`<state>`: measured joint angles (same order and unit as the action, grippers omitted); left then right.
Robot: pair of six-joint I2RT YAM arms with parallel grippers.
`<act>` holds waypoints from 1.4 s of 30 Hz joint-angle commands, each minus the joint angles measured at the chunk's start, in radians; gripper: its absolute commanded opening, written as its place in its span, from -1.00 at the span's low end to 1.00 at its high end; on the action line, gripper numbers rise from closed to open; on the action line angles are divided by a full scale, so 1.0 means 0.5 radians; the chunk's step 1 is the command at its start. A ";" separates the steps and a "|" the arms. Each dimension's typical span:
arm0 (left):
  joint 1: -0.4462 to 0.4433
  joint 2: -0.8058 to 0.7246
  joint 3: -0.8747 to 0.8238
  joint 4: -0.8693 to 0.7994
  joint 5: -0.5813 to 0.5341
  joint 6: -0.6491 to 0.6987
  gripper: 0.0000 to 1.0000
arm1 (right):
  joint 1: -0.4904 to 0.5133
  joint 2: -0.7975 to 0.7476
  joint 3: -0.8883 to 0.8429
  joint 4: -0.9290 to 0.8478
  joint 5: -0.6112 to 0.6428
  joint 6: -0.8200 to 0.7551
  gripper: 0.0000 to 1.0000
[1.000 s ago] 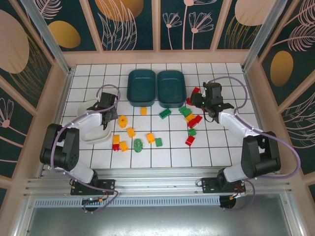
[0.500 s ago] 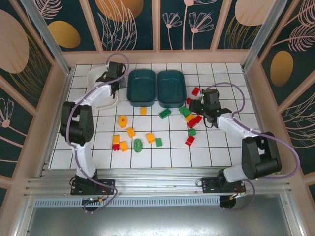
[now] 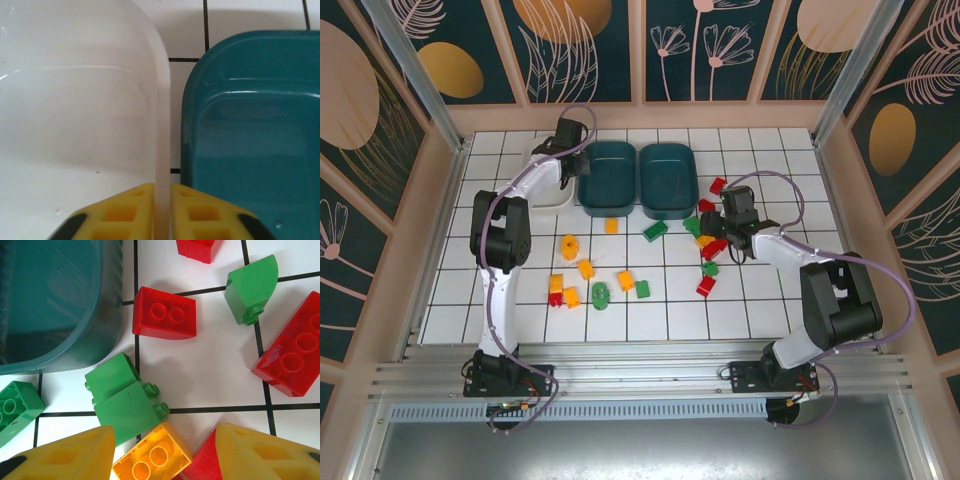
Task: Sort the legos into containers by color
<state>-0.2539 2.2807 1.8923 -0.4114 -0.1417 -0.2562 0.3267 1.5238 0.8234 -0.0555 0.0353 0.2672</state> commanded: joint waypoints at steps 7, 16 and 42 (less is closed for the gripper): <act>-0.003 -0.257 -0.039 -0.005 0.164 -0.005 0.11 | 0.018 0.156 0.107 0.077 -0.176 -0.204 0.23; 0.002 -1.091 -0.855 0.417 0.226 -0.349 0.52 | 0.049 0.481 0.376 -0.057 -0.218 -0.407 0.30; 0.036 -2.533 -2.576 0.821 0.506 -0.803 0.88 | 0.196 0.315 0.297 -0.079 0.006 -0.314 -0.40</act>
<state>-0.2371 1.0283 0.6178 -0.0261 0.0887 -0.6422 0.4091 1.7515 0.9836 -0.0872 0.0044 0.0883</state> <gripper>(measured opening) 0.940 0.415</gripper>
